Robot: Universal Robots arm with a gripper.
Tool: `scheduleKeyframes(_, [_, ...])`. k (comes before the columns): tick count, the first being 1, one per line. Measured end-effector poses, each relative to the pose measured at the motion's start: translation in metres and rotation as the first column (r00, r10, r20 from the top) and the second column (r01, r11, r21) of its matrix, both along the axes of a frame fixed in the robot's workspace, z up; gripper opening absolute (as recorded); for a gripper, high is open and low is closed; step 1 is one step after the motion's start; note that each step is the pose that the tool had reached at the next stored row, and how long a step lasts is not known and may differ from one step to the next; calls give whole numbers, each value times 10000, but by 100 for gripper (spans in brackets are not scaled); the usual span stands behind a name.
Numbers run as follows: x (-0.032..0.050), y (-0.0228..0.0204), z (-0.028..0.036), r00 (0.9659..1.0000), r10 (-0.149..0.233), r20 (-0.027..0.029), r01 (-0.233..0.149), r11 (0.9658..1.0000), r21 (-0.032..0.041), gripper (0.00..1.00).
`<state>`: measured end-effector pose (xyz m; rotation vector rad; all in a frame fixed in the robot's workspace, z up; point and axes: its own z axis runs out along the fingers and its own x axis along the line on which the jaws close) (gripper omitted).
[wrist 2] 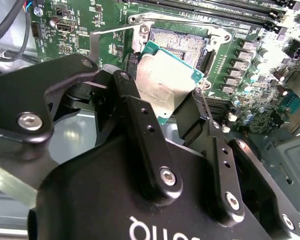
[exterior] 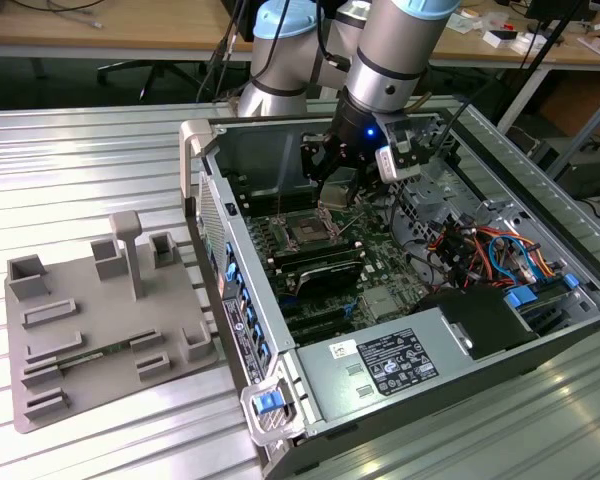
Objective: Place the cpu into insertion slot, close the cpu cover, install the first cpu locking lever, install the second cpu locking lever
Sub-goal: 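Place the cpu into insertion slot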
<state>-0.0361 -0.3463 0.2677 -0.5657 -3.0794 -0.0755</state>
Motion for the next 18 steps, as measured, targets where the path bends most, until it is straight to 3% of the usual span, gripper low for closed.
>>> scheduleKeyframes(18, [0,0,-3,9996,-296,0,296,9996,0,55])
